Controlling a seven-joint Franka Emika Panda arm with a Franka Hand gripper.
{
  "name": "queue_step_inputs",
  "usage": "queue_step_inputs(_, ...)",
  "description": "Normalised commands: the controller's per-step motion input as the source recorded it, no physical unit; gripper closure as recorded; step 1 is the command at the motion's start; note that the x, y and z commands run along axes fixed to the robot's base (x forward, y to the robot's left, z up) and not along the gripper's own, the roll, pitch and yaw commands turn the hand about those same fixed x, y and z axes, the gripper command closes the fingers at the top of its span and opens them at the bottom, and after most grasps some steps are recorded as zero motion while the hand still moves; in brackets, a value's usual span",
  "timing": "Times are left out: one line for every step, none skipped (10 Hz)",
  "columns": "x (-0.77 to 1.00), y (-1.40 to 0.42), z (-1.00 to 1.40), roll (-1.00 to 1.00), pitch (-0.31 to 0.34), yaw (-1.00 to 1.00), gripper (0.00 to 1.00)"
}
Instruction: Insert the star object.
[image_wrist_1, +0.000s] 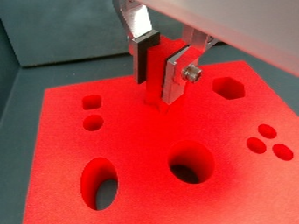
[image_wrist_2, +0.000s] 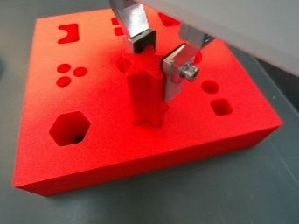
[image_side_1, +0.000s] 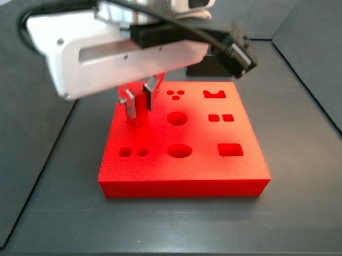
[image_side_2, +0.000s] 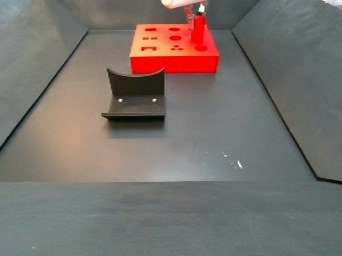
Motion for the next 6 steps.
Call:
queue_step_inputs(0.14, 0.00, -0.59, 0.01, 0.000, -0.01, 1.00)
queue_step_inputs(0.19, 0.00, -1.00, 0.00, 0.034, -0.02, 1.00)
queue_step_inputs(0.19, 0.09, -1.00, 0.00, 0.051, -0.08, 1.00)
queue_step_inputs(0.15, 0.10, -1.00, 0.00, 0.063, -0.10, 1.00)
queue_step_inputs(0.09, 0.00, -0.29, 0.00, 0.124, -0.11, 1.00)
queue_step_inputs(0.00, 0.00, 0.00, 0.00, 0.000, 0.00, 1.00)
